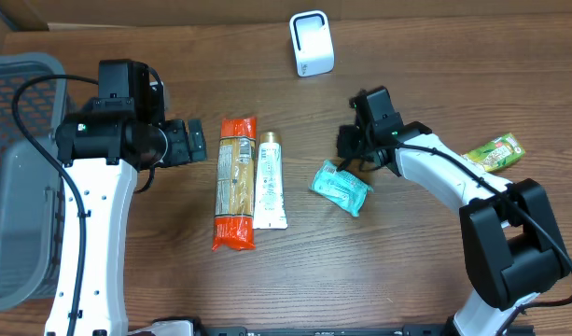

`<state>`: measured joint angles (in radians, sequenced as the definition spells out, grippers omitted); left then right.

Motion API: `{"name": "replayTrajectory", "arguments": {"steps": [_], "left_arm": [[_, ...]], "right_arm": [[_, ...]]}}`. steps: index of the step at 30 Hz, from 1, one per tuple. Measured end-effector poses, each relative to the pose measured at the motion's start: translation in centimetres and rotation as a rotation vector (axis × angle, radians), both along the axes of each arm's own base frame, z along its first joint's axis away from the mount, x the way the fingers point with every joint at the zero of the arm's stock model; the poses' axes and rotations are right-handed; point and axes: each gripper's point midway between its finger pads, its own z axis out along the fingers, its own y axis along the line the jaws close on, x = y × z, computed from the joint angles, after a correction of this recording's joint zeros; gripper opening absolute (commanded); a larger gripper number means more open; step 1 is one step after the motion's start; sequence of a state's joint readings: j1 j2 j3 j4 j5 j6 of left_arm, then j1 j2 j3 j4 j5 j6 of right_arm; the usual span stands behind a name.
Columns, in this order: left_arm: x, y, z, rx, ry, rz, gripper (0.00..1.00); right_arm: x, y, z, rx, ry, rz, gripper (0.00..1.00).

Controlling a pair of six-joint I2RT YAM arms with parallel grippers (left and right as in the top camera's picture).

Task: Scan the item barcode
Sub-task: 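Close the right gripper on the mint-green packet and lift it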

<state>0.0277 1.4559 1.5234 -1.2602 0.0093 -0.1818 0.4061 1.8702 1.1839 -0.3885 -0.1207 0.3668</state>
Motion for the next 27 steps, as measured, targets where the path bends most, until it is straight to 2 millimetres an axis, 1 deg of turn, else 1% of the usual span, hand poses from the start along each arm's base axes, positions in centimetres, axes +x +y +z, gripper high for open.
{"name": "replayTrajectory", "arguments": {"steps": [1,2,3,5,6,8,9,11,13,15,16,18,21,22,24,27], "left_arm": [[0.0,0.0,0.0,0.000,-0.001,0.000,1.00],[0.0,0.0,0.0,0.000,-0.001,0.000,1.00],[0.0,0.0,0.0,0.000,0.000,0.000,1.00],[0.0,0.0,0.0,0.000,-0.001,0.000,1.00],[0.0,0.0,0.0,0.000,0.000,0.000,1.00],[0.0,0.0,0.0,0.001,-0.001,0.000,1.00],[0.0,0.0,0.0,0.000,0.000,0.000,1.00],[0.0,0.0,0.0,0.000,0.000,0.000,1.00],[0.0,0.0,0.0,0.000,0.000,0.000,1.00],[0.0,0.0,0.0,0.000,0.000,0.000,1.00],[0.0,0.0,0.0,0.000,0.000,0.000,1.00],[0.0,0.0,0.0,0.000,0.000,0.000,1.00],[0.0,0.0,0.0,0.000,0.000,0.000,1.00],[0.0,0.0,0.0,0.000,-0.001,0.000,1.00],[0.0,0.0,0.0,0.000,0.000,0.000,1.00],[0.0,0.0,0.0,0.000,-0.001,0.000,1.00]], "right_arm": [[0.1,0.6,0.5,0.024,-0.009,0.030,0.50],[-0.2,0.9,0.6,0.033,0.009,0.040,0.57],[-0.9,0.9,0.6,0.034,0.048,0.052,0.61],[-2.4,0.6,0.7,0.026,0.139,0.064,0.65],[-3.2,0.2,1.0,0.019,0.195,0.062,0.68],[-4.2,-0.9,2.1,0.012,0.285,0.044,0.75],[-4.4,-1.6,2.9,0.010,0.315,0.032,0.80],[-4.6,-3.0,4.0,0.010,0.364,-0.002,0.85],[-5.0,-4.3,4.4,0.009,0.399,-0.029,0.85],[-5.4,-5.1,4.1,0.007,0.428,-0.048,0.85],[-5.7,-5.2,3.6,0.010,0.440,-0.047,0.84],[-6.5,-5.1,2.7,0.018,0.461,-0.035,0.81],[-7.8,-4.6,0.7,0.051,0.490,-0.014,0.76],[-8.3,-4.4,-0.1,0.065,0.500,-0.006,0.71],[-9.1,-4.1,-1.2,0.087,0.518,-0.001,0.66],[-9.6,-3.9,-2.3,0.112,0.522,-0.011,0.59]]}}
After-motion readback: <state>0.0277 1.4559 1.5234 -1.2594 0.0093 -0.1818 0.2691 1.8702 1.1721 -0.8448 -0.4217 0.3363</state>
